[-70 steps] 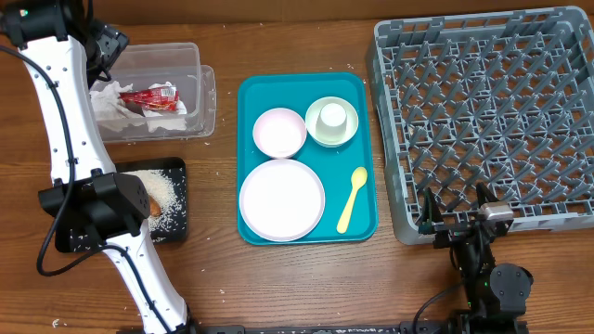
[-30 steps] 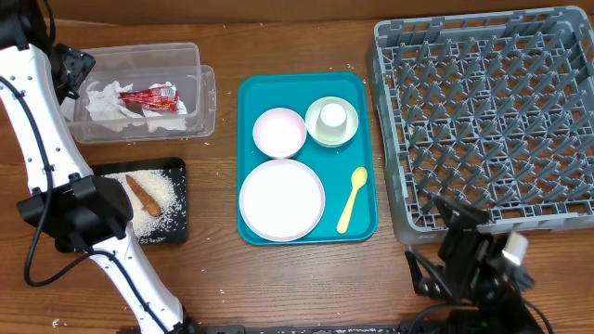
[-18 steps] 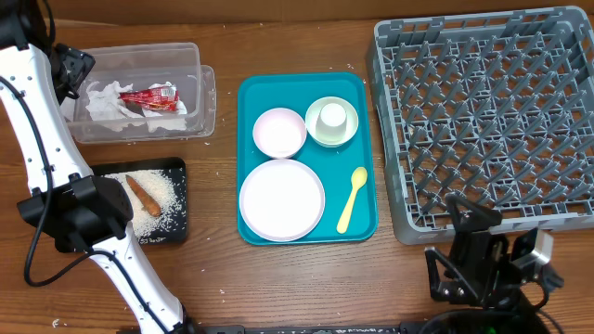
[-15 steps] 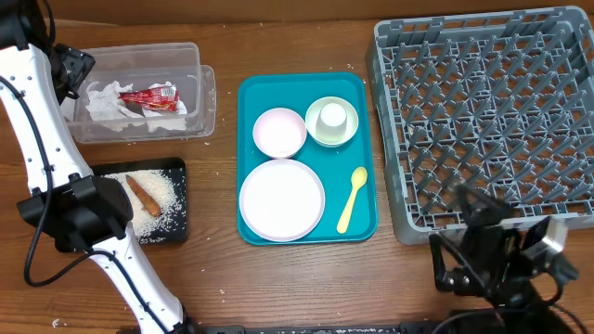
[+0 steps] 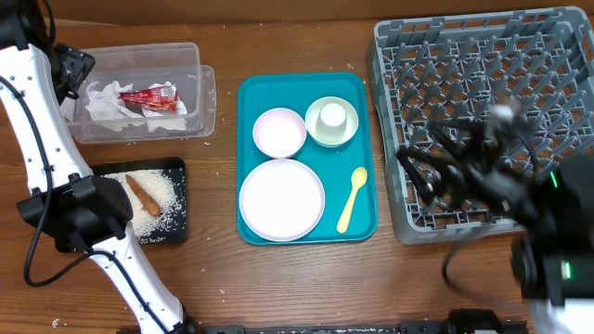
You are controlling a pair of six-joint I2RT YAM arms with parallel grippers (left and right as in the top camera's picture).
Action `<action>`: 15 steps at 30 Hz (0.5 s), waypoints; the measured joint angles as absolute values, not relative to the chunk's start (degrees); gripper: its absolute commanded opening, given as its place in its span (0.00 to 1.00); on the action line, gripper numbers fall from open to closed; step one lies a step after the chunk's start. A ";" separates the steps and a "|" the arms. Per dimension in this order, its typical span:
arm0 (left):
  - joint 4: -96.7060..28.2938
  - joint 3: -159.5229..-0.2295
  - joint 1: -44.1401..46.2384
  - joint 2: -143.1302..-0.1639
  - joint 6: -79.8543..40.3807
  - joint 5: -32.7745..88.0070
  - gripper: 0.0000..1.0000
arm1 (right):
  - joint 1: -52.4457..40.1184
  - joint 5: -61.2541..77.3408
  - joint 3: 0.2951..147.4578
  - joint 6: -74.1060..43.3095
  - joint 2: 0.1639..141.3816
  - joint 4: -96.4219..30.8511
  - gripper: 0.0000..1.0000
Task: Sort waste into correct bins and load items into the dishwasher
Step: 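Reach the right gripper left over the pale green cup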
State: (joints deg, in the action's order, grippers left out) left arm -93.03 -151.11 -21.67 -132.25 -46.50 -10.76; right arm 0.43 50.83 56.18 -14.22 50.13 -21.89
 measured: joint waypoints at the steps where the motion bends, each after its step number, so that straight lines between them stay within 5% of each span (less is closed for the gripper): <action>1: -93.03 -151.11 -21.67 -132.25 -46.50 -10.74 1.00 | -0.82 50.70 58.39 -11.86 54.15 -25.34 1.00; 15: -93.01 -151.11 -21.67 -132.25 -46.50 -10.74 1.00 | -24.82 10.11 87.70 -1.30 94.70 -47.90 1.00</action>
